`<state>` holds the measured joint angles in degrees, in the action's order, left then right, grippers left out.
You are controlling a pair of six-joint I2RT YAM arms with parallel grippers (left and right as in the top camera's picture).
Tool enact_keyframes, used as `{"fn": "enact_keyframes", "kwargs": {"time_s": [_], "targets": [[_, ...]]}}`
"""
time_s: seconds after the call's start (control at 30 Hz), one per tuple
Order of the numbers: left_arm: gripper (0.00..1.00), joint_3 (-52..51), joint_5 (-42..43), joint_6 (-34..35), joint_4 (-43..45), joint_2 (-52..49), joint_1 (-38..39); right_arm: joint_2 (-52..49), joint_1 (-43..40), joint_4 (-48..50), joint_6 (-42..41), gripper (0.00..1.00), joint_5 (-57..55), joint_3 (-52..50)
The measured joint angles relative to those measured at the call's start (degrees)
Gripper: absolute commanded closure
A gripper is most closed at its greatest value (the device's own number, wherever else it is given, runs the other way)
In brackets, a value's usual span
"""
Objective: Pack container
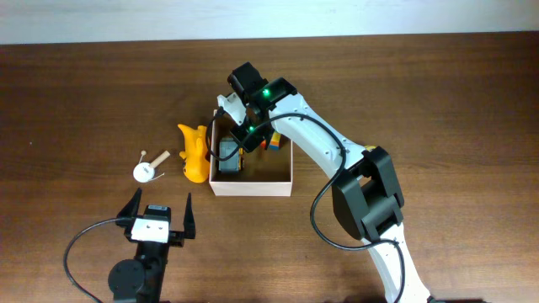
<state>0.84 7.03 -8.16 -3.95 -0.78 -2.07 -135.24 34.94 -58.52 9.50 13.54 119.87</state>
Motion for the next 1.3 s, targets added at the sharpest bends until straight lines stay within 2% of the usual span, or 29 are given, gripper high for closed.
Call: {"fn": "enact_keyframes", "kwargs": {"time_s": [0.17, 0.37, 0.53, 0.87, 1.3], "targets": [[0.01, 0.00, 0.00, 0.00, 0.02, 0.00, 0.00, 0.00, 0.00, -3.43, -0.02, 0.82, -0.87, 0.00], [0.01, 0.00, 0.00, 0.00, 0.02, 0.00, 0.00, -0.04, 0.00, -16.92, 0.17, 0.82, -1.25, 3.50], [0.01, 0.00, 0.00, 0.00, 0.02, 0.00, 0.00, -0.04, 0.66, -22.64, 2.34, 0.81, 0.46, 7.93], [0.01, 0.00, 0.00, 0.00, 0.00, 0.00, 0.00, -0.04, 5.62, -18.93, 4.48, 0.82, 1.81, 8.39], [0.01, 0.00, 0.00, 0.00, 0.00, 0.00, 0.00, -0.04, 5.70, -10.43, 4.68, 0.82, 2.19, 8.15]]}}
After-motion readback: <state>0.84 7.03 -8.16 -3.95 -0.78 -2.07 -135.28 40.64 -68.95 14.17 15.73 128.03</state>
